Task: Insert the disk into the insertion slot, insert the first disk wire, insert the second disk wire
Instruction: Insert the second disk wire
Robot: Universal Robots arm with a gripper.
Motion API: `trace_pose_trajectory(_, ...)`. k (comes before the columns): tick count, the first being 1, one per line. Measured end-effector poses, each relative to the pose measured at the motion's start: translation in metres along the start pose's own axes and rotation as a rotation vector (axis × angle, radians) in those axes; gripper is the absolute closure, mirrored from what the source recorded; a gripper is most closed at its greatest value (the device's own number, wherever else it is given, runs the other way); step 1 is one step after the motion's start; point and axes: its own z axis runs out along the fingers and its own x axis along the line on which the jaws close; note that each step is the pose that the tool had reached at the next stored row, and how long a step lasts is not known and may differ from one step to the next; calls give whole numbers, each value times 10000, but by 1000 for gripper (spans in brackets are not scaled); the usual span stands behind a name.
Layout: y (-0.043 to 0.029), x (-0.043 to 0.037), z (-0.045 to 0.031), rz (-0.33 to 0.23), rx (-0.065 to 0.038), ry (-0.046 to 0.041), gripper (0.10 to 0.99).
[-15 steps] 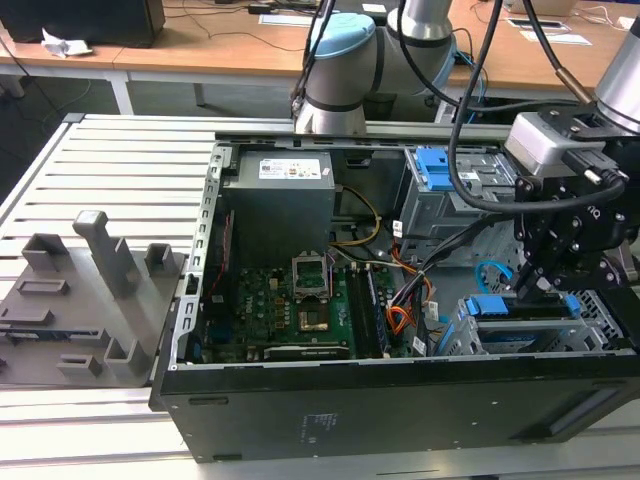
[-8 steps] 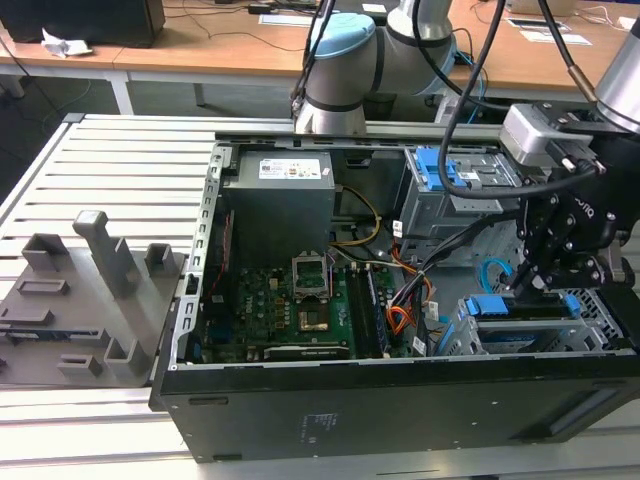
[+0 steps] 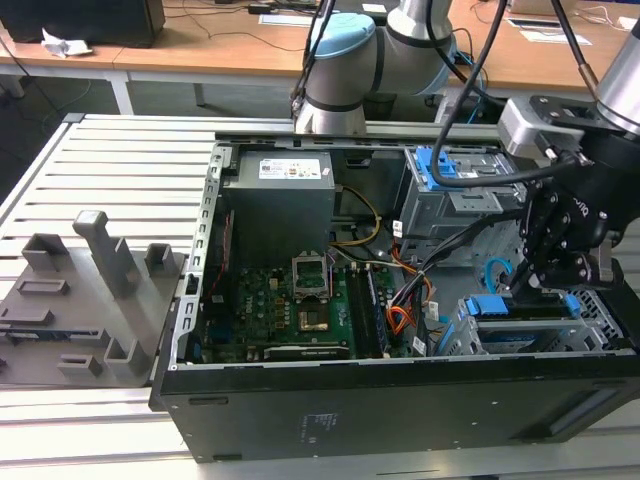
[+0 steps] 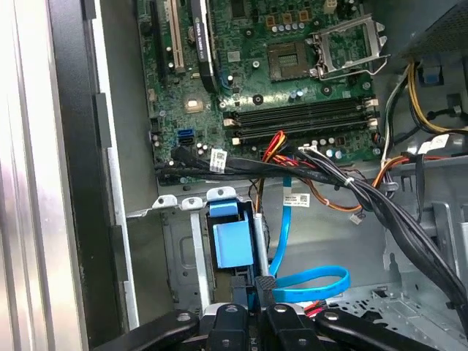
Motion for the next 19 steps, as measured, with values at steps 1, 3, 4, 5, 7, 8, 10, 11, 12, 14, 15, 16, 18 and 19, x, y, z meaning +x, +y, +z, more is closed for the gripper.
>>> trace_pose_trajectory(1,0,0,2,144,-7,-8,922)
trace_pose_trajectory(3,-1,0,4,442,-21,-20,922)
trace_pose_trajectory(4,-1,0,3,494,-26,-32,922)
trace_pose_trajectory(5,-2,0,5,488,-57,-197,922)
trace_pose_trajectory(7,-6,3,5,478,-89,-369,922)
trace_pose_trajectory(8,-9,4,5,461,-88,-371,922)
trace_pose_trajectory(10,-10,5,6,192,-79,-354,922)
trace_pose_trajectory(11,-19,4,7,129,-77,-352,922)
trace_pose_trajectory(12,-44,1,7,131,-80,-352,922)
trace_pose_trajectory(14,-76,0,9,131,-88,-352,922)
trace_pose_trajectory(15,-89,11,13,130,-90,-351,922)
trace_pose_trajectory(16,-92,20,17,132,-90,-351,922)
trace_pose_trajectory(18,-110,32,28,129,-93,-352,922)
trace_pose_trajectory(19,-116,31,31,131,-94,-351,922)
